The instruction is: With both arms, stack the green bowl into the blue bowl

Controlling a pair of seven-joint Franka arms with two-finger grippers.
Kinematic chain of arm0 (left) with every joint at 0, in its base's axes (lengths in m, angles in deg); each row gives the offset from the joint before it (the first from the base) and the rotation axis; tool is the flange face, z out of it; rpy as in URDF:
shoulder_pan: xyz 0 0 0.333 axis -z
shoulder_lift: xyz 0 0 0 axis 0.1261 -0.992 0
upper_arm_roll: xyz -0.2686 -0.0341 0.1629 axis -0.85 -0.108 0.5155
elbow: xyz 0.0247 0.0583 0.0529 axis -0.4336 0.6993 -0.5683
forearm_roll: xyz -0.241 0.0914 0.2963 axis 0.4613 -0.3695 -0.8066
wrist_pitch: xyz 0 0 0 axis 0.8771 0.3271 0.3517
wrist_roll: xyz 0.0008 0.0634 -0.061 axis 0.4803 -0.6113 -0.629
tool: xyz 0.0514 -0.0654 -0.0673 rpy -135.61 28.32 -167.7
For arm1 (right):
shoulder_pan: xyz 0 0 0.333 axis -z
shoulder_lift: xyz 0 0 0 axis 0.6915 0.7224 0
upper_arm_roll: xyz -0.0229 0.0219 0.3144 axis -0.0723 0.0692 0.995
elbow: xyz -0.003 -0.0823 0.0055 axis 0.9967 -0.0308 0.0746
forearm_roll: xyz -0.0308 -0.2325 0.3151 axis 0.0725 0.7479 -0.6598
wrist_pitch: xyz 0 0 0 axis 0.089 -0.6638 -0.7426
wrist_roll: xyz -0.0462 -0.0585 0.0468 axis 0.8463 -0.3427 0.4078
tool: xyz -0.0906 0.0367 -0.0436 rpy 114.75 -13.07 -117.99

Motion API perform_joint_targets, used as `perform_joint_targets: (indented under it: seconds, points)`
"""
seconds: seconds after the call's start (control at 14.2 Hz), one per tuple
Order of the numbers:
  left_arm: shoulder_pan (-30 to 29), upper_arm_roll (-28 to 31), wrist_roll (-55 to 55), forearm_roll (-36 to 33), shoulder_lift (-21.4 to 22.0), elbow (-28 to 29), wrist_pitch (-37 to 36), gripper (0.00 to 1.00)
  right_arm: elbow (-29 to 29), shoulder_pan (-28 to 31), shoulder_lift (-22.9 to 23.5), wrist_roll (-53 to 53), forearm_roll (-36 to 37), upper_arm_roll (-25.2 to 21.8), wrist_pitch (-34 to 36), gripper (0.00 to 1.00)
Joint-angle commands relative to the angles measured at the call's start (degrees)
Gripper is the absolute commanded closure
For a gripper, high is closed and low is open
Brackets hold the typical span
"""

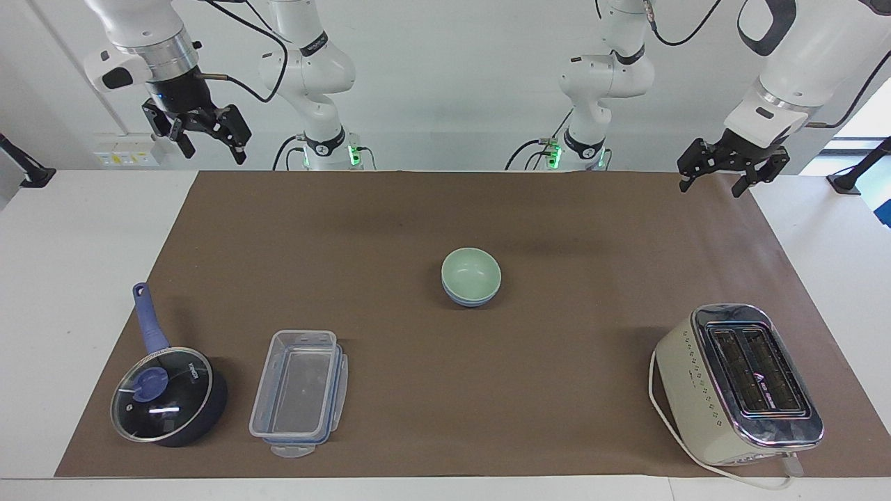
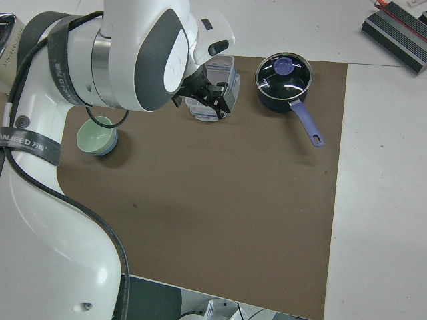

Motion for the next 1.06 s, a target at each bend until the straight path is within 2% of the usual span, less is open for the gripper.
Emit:
perform_joint_targets:
  seconds: [0.0,0.14,0.56,0.78,0.99]
  points:
    - [-0.3,-0.2,0.3,-0.9,0.7,0.6,0.5,0.0,-1.0,0.0,0.2,5.0,3.1,0.7,0.9,0.0]
    - [-0.3,-0.2,0.3,-0.9,0.7,0.6,0.5,0.0,-0.9,0.3,0.2,5.0,2.3,0.3,-1.2,0.0]
    - [-0.3,-0.2,0.2,-0.9,0.7,0.6,0.5,0.0,-0.6,0.4,0.0,5.1,2.1,0.5,-0.6,0.0]
    - [-0.3,-0.2,0.2,-0.9,0.7,0.7,0.3,0.0,-0.7,0.2,0.0,4.9,-2.6,0.7,-0.7,0.0]
    - [-0.3,-0.2,0.1,-0.9,0.7,0.7,0.8,0.0,-0.8,-0.4,0.0,4.9,-2.7,1.0,-0.7,0.0]
